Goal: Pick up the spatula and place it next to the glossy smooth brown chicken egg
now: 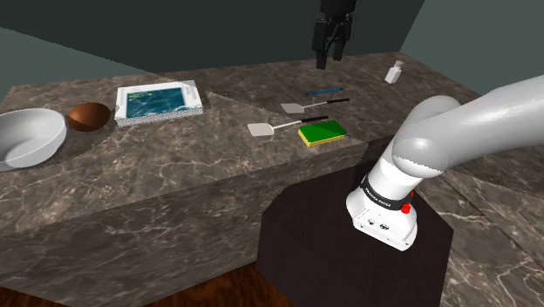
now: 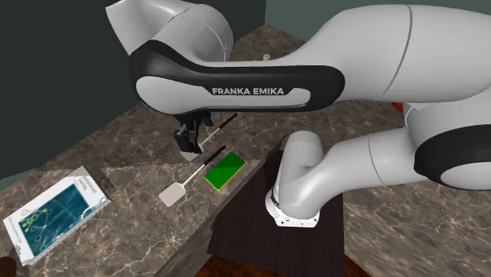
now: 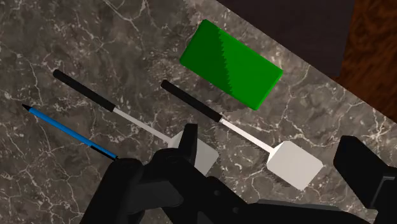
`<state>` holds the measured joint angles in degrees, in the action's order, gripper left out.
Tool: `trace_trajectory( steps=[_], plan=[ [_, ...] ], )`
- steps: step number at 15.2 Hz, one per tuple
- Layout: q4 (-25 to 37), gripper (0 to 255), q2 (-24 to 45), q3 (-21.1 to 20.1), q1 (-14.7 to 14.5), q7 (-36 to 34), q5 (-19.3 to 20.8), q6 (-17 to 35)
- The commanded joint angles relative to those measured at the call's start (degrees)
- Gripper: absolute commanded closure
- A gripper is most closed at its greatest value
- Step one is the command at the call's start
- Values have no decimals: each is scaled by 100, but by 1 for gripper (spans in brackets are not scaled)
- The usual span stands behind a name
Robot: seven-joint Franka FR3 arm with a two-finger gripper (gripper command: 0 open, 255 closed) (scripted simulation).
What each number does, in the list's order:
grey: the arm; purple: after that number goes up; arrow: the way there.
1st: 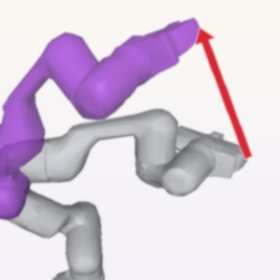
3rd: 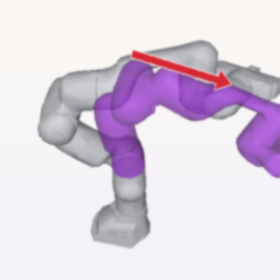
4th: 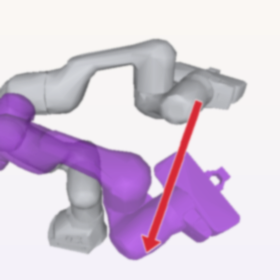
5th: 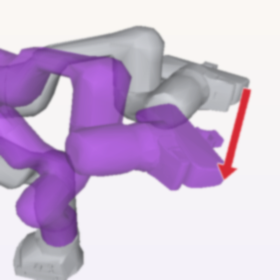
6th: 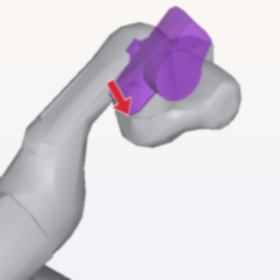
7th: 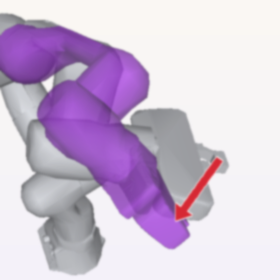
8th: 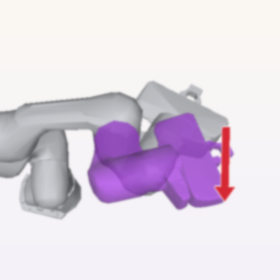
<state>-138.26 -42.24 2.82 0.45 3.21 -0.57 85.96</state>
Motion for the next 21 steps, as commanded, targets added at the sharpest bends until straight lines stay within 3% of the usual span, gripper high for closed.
trace_trajectory(
  steps=[1,10,19,21],
  plan=[
    [0,0,0,0,0,0,0,0],
    [-1223,0,-124,1300,-364,3222,1386,1522],
    [-1490,0,1098,2893,-910,6349,2411,3694],
    [-1578,0,1203,2958,-912,6348,2444,3887]
  ],
)
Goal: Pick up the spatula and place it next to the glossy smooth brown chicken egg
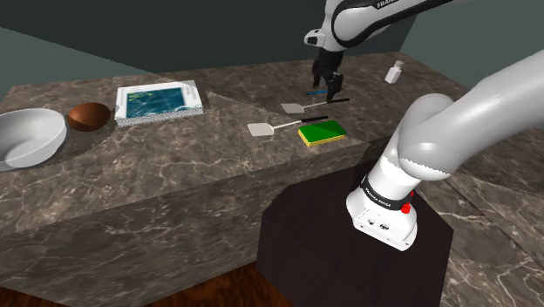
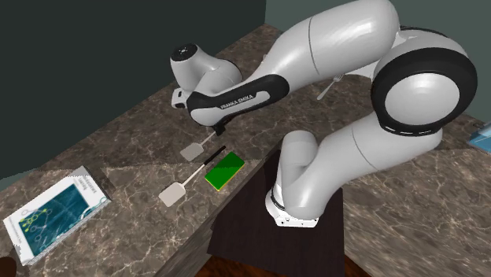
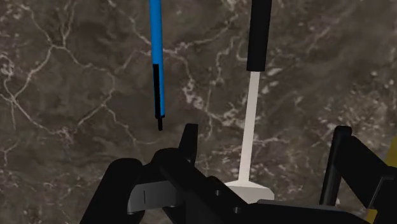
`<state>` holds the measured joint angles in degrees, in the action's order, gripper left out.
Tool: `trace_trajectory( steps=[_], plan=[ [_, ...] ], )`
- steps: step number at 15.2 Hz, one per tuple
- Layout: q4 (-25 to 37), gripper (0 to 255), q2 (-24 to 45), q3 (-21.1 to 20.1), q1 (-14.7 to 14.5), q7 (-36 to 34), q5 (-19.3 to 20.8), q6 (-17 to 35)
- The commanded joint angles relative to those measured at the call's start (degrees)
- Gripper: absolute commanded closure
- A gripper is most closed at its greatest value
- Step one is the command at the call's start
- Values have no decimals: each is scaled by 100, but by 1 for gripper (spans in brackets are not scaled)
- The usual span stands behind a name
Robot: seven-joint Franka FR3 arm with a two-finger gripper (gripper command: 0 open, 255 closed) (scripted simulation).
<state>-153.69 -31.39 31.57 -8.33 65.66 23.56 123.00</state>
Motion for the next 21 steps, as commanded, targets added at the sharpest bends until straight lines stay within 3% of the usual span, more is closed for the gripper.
trace_trajectory(
  steps=[1,6,14,15,21],
  plan=[
    [-77,0,175,115,-35,104,46,282],
    [-252,0,465,267,-49,114,102,747],
    [-252,0,465,267,-49,114,101,746],
    [-252,255,465,267,-49,114,101,746],
    [-252,255,465,267,-49,114,101,746]
  ],
)
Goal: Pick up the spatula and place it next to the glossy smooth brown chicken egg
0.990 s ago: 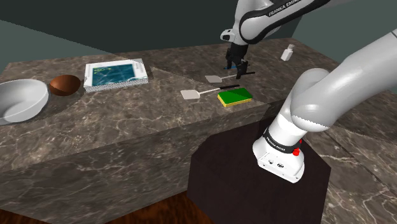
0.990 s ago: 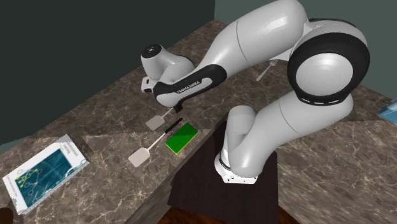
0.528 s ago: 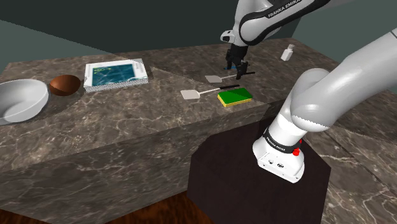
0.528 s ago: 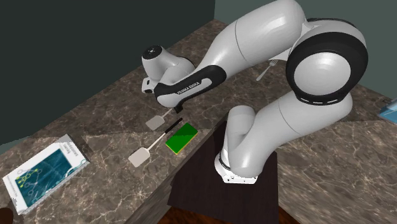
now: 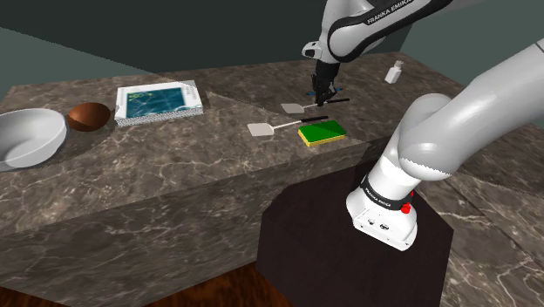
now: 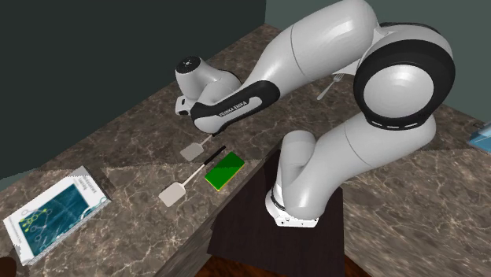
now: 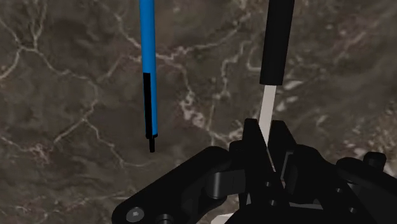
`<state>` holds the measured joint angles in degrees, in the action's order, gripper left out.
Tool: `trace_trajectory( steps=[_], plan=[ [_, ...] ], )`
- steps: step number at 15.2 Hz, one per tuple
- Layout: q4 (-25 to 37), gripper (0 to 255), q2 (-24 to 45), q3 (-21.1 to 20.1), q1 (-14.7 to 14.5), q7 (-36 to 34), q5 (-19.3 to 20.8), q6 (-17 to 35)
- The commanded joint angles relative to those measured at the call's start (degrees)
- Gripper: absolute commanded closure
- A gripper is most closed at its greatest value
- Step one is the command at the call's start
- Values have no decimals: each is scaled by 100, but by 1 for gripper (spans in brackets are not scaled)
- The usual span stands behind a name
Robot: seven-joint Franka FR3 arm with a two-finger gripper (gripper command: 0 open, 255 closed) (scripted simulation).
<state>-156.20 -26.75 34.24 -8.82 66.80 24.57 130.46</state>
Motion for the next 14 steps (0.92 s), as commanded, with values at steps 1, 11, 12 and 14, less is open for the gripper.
trace_trajectory(
  steps=[1,11,12,14],
  plan=[
    [0,255,0,0,0,0,0,0],
    [321,255,-486,-239,36,17,-91,-802],
    [367,255,-535,-268,37,21,-105,-897],
    [463,255,-628,-324,39,30,-136,-1085]
  ],
)
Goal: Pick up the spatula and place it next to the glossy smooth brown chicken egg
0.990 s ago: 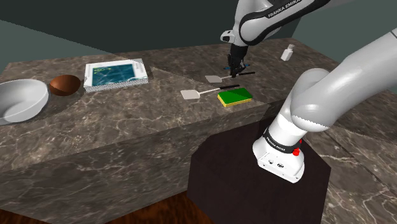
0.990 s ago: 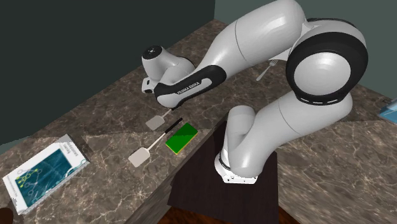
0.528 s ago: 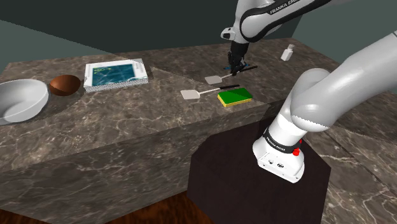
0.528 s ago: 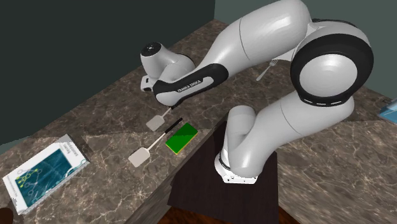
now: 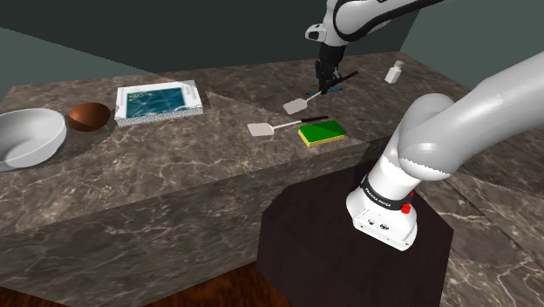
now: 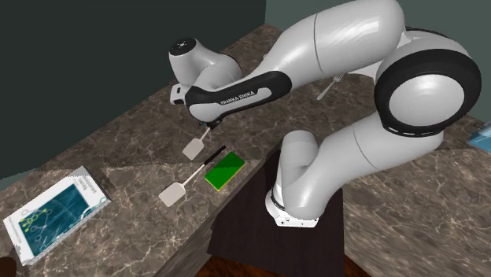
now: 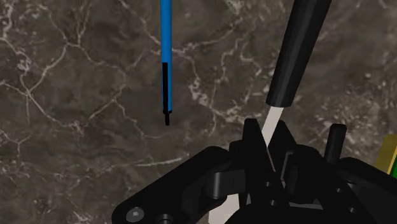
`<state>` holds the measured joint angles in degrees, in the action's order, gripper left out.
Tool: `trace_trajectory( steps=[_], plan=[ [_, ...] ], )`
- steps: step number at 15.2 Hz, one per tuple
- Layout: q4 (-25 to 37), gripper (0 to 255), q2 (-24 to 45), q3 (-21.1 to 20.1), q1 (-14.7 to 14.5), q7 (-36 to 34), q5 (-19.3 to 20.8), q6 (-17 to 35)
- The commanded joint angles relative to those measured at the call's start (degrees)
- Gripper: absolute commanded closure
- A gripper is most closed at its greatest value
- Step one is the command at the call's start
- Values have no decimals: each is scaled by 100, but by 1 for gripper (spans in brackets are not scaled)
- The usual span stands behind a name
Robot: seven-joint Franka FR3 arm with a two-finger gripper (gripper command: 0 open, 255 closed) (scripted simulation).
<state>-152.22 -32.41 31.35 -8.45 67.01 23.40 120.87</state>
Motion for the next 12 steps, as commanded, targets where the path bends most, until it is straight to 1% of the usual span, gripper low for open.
trace_trajectory(
  steps=[1,12],
  plan=[
    [114,255,-104,-62,2,14,-35,-219],
    [736,255,-438,-337,-23,77,-218,-1174]
  ],
)
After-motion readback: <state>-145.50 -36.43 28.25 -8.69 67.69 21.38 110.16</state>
